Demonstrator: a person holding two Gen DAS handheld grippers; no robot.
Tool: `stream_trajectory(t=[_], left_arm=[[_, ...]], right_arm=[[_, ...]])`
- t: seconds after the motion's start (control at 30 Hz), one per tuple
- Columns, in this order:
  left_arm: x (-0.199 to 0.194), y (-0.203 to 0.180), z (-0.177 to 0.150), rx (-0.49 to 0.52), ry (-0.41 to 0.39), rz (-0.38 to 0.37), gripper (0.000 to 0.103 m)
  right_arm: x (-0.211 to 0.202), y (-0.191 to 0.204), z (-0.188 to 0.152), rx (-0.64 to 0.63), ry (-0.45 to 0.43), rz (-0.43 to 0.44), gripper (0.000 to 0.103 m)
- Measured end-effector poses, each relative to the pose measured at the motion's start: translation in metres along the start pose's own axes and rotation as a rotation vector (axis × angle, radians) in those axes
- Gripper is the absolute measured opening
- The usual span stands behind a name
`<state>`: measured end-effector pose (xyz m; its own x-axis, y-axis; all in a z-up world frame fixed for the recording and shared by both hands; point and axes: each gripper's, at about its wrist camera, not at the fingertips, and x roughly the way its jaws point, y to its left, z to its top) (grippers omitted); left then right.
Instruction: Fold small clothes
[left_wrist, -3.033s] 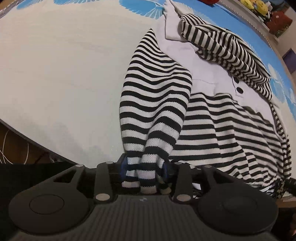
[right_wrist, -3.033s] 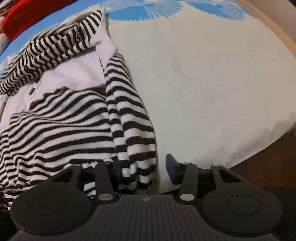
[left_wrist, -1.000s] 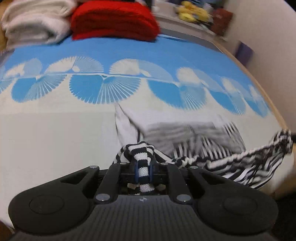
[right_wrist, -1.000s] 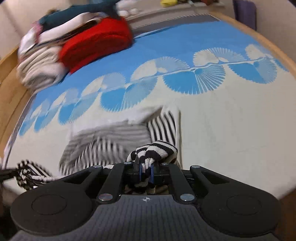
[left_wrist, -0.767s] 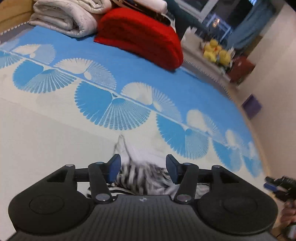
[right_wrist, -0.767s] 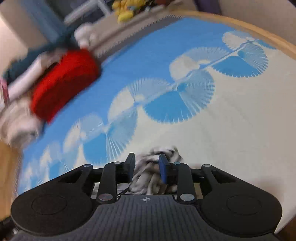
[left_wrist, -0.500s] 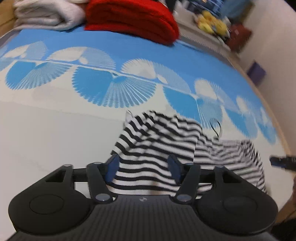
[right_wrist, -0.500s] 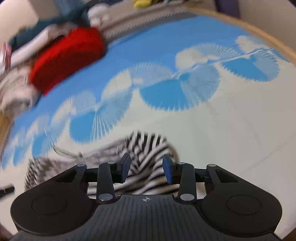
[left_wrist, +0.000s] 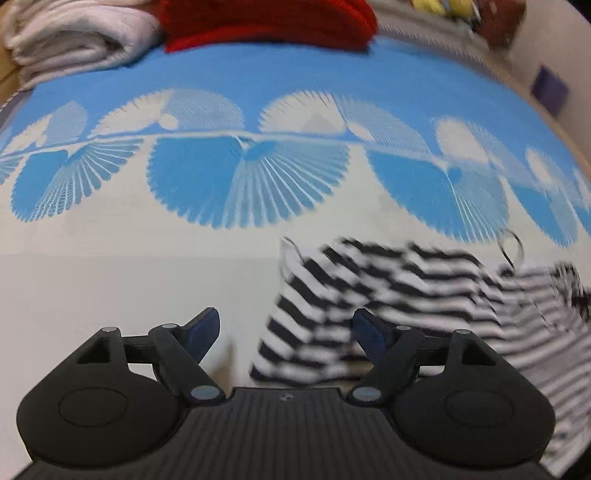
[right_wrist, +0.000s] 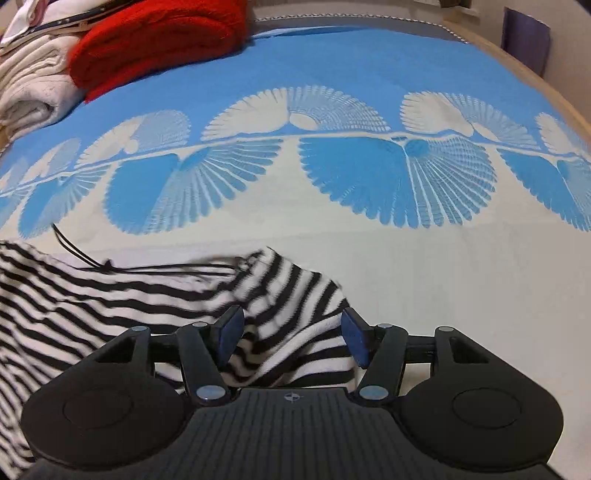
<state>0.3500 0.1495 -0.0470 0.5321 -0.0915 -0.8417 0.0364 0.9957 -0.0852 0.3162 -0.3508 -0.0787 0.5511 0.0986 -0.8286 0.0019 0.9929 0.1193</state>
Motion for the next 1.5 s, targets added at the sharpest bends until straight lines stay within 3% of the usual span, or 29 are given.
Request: stream_trajectory(t=[0.07, 0.13, 0.2, 0.23, 0.27, 0.3, 0.33, 0.4, 0.47, 0.53, 0.57, 0.63, 0.67, 0.73, 0.8, 0.87, 0.93, 1.07, 1.3, 1.4, 1.5], left_arm=[[0.017, -0.001, 0.002, -0.008, 0.082, -0.023, 0.079], [0.015, -0.011, 0.007, 0.041, -0.009, -0.051, 0.082], [0.019, -0.021, 0.007, 0.113, -0.033, -0.038, 0.081], [0.025, -0.025, 0.007, 0.137, -0.027, -0.024, 0.076], [0.030, -0.028, 0.007, 0.149, -0.018, -0.021, 0.060], [0.033, -0.029, 0.008, 0.165, -0.015, -0.026, 0.045], [0.033, -0.029, 0.011, 0.177, -0.021, -0.031, 0.002], [0.023, -0.019, 0.020, 0.142, -0.115, 0.032, 0.003], [0.005, 0.003, 0.033, 0.008, -0.231, 0.027, 0.003], [0.001, 0.010, 0.038, -0.025, -0.258, 0.049, 0.003], [0.007, 0.008, 0.038, -0.006, -0.231, 0.070, 0.003], [0.032, -0.001, 0.032, 0.049, -0.116, 0.141, 0.005], [0.046, -0.004, 0.027, 0.069, -0.048, 0.168, 0.012], [0.062, -0.008, 0.020, 0.096, 0.069, 0.166, 0.017], [0.049, -0.007, 0.022, 0.092, 0.047, 0.143, 0.025], [0.030, 0.000, 0.026, 0.058, 0.003, 0.100, 0.057], [0.016, 0.010, 0.025, 0.026, 0.005, 0.045, 0.063], [0.007, 0.035, 0.007, -0.048, 0.153, -0.065, 0.063], [-0.007, 0.054, -0.058, 0.021, 0.312, -0.142, 0.057], [-0.007, 0.051, -0.083, 0.068, 0.362, -0.167, 0.057], [-0.003, 0.047, -0.090, 0.066, 0.378, -0.180, 0.049]], right_arm=[[0.006, 0.003, 0.001, -0.030, -0.009, -0.006, 0.061], [0.011, 0.008, 0.003, -0.075, -0.020, -0.012, 0.061], [0.017, 0.014, 0.004, -0.115, -0.020, -0.023, 0.061], [0.020, 0.017, 0.005, -0.139, -0.017, -0.025, 0.059], [0.021, 0.020, 0.006, -0.159, -0.022, -0.027, 0.055], [0.021, 0.023, 0.008, -0.180, -0.036, -0.029, 0.042], [0.019, 0.025, 0.011, -0.191, -0.051, -0.026, 0.027], [0.010, 0.026, 0.020, -0.179, -0.106, -0.013, 0.010], [-0.012, 0.023, 0.032, -0.106, -0.243, 0.020, 0.009], [-0.031, 0.024, 0.041, -0.052, -0.373, 0.064, 0.008], [-0.030, 0.030, 0.043, -0.063, -0.387, 0.056, 0.008], [-0.012, 0.041, 0.044, -0.089, -0.320, 0.018, 0.009], [0.005, 0.047, 0.044, -0.097, -0.246, -0.018, 0.011], [0.039, 0.051, 0.039, -0.102, -0.074, -0.075, 0.026], [0.049, 0.049, 0.035, -0.072, -0.007, -0.103, 0.033], [0.034, 0.042, 0.041, -0.018, -0.036, -0.078, 0.037], [0.012, 0.031, 0.043, 0.019, -0.075, -0.035, 0.047], [-0.019, 0.003, 0.035, 0.076, -0.070, 0.028, 0.052], [-0.033, -0.036, -0.024, 0.090, 0.182, 0.166, 0.056], [-0.032, -0.035, -0.050, 0.042, 0.267, 0.183, 0.057], [-0.032, -0.028, -0.065, 0.014, 0.298, 0.196, 0.058]])
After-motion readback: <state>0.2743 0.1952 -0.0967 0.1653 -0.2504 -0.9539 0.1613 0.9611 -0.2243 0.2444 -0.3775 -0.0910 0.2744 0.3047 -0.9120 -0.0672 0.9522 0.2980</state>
